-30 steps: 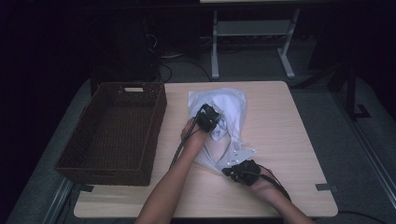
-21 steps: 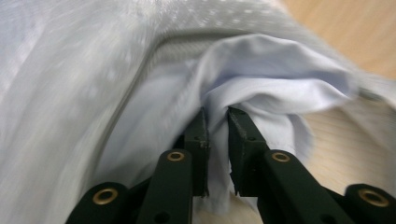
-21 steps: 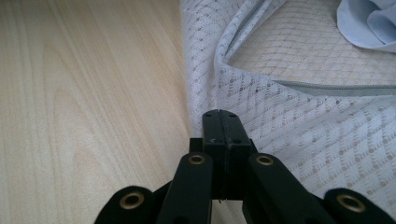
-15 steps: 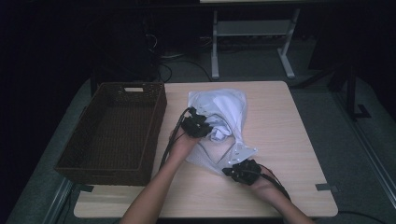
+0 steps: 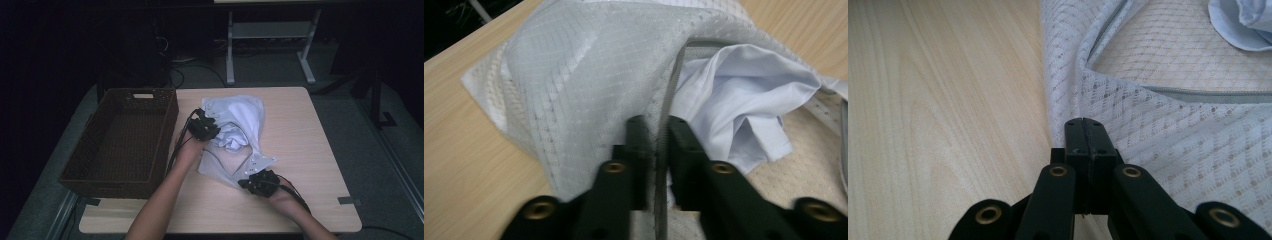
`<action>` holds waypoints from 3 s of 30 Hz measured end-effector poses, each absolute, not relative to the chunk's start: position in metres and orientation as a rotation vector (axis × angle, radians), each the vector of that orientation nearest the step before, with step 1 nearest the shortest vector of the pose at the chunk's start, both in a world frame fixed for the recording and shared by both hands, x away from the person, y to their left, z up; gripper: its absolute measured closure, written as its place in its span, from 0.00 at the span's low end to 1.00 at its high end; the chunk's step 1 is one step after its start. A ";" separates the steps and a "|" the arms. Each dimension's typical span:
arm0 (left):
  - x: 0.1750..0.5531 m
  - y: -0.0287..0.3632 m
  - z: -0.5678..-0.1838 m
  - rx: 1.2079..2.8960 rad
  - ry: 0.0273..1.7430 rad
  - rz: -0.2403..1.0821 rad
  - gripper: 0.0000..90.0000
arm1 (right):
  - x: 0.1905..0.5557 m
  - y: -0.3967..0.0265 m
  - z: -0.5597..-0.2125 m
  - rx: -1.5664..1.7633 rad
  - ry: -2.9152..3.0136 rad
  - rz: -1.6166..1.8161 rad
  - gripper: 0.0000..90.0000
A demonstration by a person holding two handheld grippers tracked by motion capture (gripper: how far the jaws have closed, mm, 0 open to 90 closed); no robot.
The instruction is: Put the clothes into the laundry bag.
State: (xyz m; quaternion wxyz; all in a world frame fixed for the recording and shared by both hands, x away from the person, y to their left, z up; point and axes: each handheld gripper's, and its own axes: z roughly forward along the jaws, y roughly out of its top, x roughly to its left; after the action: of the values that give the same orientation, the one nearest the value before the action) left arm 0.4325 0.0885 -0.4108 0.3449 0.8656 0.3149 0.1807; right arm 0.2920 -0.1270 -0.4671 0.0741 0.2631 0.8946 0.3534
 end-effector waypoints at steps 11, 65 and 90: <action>0.394 0.117 -0.379 2.059 0.662 0.421 0.99 | 0.302 -0.148 -0.433 0.853 2.573 1.191 0.83; 0.320 0.128 -0.435 2.279 0.640 0.102 0.31 | 0.324 -0.189 -0.428 0.945 2.543 1.163 0.53; 0.259 0.155 -0.450 2.326 0.688 0.148 0.15 | 0.252 -0.232 -0.449 1.006 2.440 1.167 0.17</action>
State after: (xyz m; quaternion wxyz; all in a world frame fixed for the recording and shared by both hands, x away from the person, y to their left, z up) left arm 0.2593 0.1551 -0.4500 0.3485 0.8972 0.2653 0.0570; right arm 0.2518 -0.2318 -0.4493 0.1277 0.3457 0.8386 0.4011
